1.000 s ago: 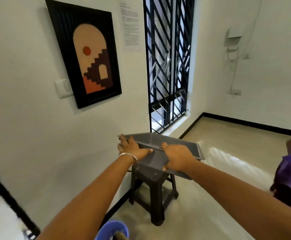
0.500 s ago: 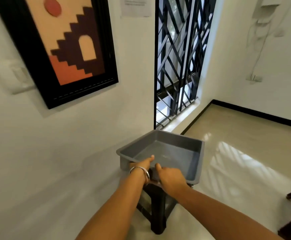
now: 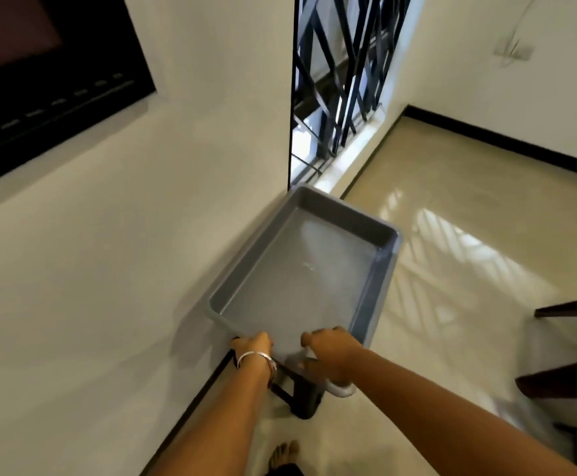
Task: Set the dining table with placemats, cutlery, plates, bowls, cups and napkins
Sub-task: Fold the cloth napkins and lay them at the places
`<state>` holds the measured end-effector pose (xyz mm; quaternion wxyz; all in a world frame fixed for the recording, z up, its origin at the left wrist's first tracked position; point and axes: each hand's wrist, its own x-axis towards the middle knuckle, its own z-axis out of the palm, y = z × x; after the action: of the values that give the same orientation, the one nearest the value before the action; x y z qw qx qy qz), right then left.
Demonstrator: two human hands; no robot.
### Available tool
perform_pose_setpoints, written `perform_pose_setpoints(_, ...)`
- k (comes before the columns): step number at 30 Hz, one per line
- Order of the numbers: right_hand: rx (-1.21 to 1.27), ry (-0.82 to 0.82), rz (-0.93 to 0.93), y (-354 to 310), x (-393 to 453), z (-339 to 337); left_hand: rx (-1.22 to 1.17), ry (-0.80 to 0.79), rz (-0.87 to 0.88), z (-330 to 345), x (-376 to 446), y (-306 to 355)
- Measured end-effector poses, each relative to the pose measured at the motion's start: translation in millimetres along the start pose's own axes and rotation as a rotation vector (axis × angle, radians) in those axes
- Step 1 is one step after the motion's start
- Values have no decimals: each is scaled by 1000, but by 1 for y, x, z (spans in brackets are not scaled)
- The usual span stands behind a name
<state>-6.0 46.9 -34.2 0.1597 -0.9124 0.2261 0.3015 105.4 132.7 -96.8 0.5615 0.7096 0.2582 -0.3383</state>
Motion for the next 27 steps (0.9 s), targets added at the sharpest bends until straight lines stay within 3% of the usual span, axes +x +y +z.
perform_pose_setpoints(10, 64, -36, 393, 92, 88, 51, 133, 52, -65, 13, 85, -32)
perform_pose_setpoints(19, 271, -171, 444, 112, 118, 99, 135, 15, -289, 7, 134, -65)
perform_pose_setpoints(27, 441, -192, 502, 111, 121, 113, 38, 14, -291, 2, 151, -86)
